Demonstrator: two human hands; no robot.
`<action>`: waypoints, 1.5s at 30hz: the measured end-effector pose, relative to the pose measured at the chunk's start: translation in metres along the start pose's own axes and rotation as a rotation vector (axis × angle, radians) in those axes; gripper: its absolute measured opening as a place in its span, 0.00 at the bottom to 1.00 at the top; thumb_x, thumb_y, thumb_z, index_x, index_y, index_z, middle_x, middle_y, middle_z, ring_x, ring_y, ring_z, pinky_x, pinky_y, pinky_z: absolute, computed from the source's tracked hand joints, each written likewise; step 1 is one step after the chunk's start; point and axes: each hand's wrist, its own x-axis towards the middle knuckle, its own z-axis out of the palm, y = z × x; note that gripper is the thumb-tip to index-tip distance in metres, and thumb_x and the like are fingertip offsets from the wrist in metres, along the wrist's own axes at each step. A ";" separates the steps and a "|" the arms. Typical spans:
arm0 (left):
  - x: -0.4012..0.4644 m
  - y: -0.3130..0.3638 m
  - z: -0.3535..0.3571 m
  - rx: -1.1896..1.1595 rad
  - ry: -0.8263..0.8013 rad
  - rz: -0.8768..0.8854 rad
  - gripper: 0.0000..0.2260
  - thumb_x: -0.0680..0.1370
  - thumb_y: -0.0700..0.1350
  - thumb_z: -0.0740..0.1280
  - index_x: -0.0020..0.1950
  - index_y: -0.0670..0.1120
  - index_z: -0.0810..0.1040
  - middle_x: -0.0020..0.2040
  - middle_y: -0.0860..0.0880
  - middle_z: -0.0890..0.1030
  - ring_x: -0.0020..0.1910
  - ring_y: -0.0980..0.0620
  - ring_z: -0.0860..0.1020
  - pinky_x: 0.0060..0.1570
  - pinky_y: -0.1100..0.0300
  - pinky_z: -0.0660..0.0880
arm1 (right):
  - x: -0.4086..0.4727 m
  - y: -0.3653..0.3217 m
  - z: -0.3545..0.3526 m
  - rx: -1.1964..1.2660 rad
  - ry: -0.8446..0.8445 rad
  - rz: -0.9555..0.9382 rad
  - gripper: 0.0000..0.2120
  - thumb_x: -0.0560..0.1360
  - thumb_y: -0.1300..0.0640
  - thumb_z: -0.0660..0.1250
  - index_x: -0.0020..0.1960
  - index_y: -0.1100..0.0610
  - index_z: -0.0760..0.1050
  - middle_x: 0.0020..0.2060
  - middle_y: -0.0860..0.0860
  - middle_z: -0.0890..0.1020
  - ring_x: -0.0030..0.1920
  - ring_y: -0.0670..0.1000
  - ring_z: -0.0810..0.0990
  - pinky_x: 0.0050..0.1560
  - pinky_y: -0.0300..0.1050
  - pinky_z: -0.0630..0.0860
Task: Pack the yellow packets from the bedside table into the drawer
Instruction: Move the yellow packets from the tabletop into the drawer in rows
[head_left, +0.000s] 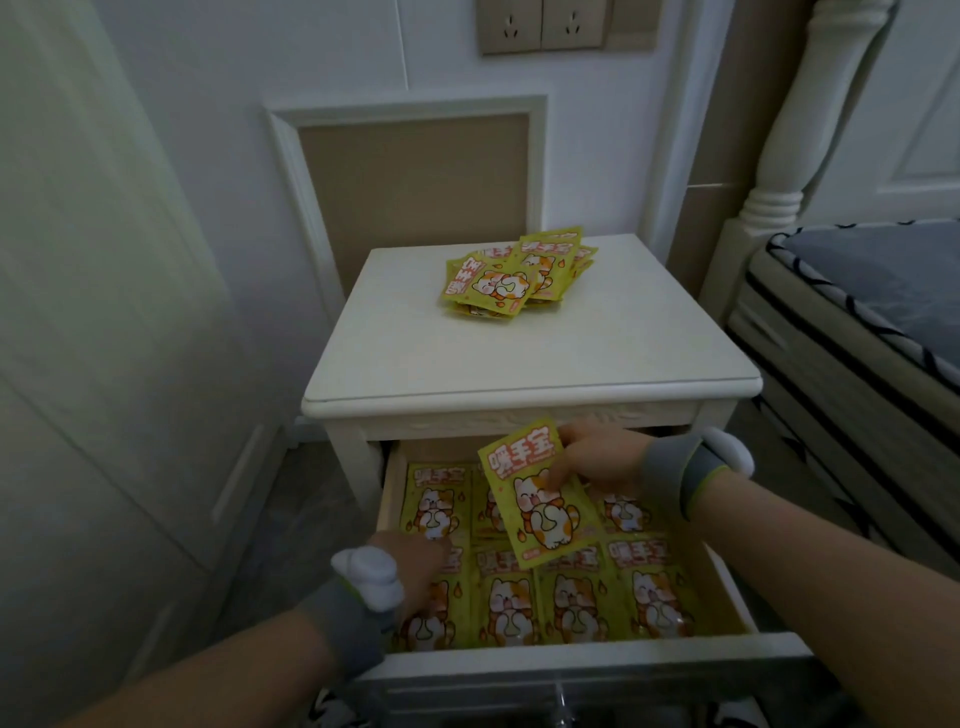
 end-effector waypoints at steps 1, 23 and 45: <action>-0.001 0.001 -0.001 0.013 -0.004 0.002 0.26 0.79 0.51 0.62 0.74 0.44 0.60 0.68 0.43 0.72 0.65 0.44 0.74 0.62 0.53 0.71 | 0.001 0.000 0.002 -0.008 -0.003 0.008 0.20 0.71 0.67 0.68 0.63 0.60 0.72 0.56 0.59 0.81 0.54 0.60 0.82 0.54 0.57 0.80; -0.020 -0.041 -0.065 -0.221 0.324 -0.027 0.13 0.78 0.57 0.60 0.53 0.50 0.78 0.53 0.50 0.81 0.52 0.49 0.78 0.43 0.61 0.69 | 0.022 0.052 0.096 -0.611 -0.063 0.093 0.18 0.75 0.50 0.65 0.59 0.61 0.73 0.39 0.50 0.74 0.46 0.51 0.76 0.34 0.40 0.71; -0.017 -0.031 -0.070 -0.184 0.236 -0.028 0.14 0.78 0.57 0.60 0.54 0.51 0.78 0.53 0.49 0.81 0.50 0.49 0.79 0.44 0.59 0.73 | 0.025 0.051 0.086 -1.031 -0.143 0.067 0.14 0.77 0.48 0.61 0.53 0.59 0.74 0.43 0.53 0.76 0.40 0.50 0.74 0.41 0.44 0.74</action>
